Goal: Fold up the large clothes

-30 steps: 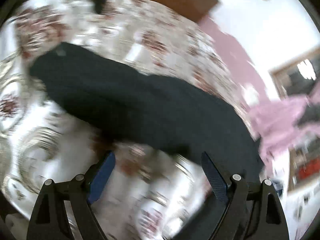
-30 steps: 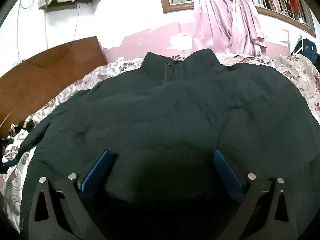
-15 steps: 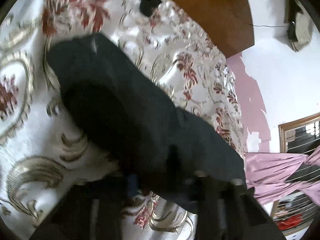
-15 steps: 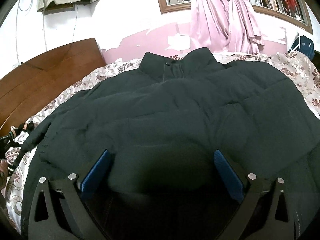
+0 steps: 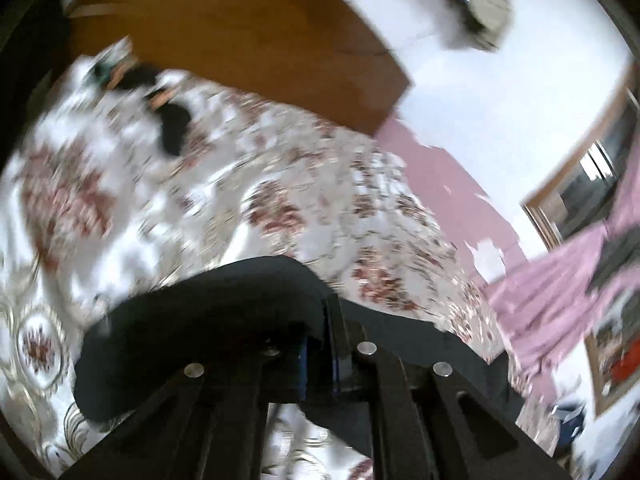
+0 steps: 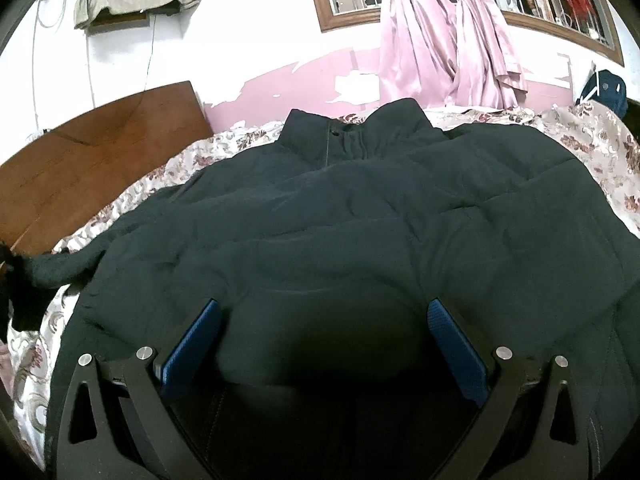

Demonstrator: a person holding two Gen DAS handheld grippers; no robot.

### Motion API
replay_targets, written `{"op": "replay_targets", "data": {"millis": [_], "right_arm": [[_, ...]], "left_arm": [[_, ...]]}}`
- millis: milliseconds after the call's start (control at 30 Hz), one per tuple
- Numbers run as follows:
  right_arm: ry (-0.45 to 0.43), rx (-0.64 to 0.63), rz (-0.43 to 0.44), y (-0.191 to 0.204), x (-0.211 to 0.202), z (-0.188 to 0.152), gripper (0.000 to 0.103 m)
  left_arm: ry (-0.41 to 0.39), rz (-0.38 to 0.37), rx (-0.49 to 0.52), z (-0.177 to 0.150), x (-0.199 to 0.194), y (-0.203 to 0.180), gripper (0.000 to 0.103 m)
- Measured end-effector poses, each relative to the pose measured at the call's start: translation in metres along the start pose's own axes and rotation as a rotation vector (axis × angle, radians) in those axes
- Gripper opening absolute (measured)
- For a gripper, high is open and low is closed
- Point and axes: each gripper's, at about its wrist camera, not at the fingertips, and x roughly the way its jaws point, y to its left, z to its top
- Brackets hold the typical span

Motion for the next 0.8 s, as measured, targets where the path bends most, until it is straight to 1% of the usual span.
{"op": "replay_targets", "data": {"millis": [100, 167, 233, 300, 433, 500, 600, 667, 700, 800], "right_arm": [[0.016, 0.031, 0.021, -0.005, -0.003, 0.005, 0.101], [0.021, 0.061, 0.029, -0.01, -0.01, 0.007, 0.101], [0.02, 0.093, 0.025, -0.017, -0.02, 0.008, 0.101], [0.017, 0.127, 0.026, -0.027, -0.031, 0.008, 0.101], [-0.002, 0.161, -0.004, -0.046, -0.052, 0.007, 0.101], [-0.013, 0.177, -0.021, -0.058, -0.062, 0.008, 0.101], [-0.015, 0.199, -0.047, -0.075, -0.073, 0.008, 0.101], [-0.017, 0.203, -0.068, -0.087, -0.082, 0.009, 0.101], [-0.016, 0.199, -0.076, -0.091, -0.086, 0.01, 0.101], [-0.015, 0.177, -0.108, -0.104, -0.096, 0.015, 0.101]], "left_arm": [[-0.015, -0.06, 0.101, 0.001, -0.011, -0.042, 0.008], [-0.021, -0.109, 0.188, -0.002, -0.016, -0.075, 0.008], [-0.022, -0.157, 0.289, -0.011, -0.022, -0.108, 0.008], [-0.004, -0.221, 0.378, -0.023, -0.025, -0.139, 0.008], [0.069, -0.347, 0.517, -0.06, -0.029, -0.193, 0.008], [0.1, -0.394, 0.581, -0.083, -0.032, -0.213, 0.008], [0.148, -0.467, 0.702, -0.122, -0.038, -0.241, 0.008], [0.215, -0.533, 0.783, -0.15, -0.041, -0.256, 0.008], [0.271, -0.577, 0.826, -0.166, -0.041, -0.262, 0.008], [0.392, -0.657, 0.921, -0.205, -0.044, -0.268, 0.008]]}}
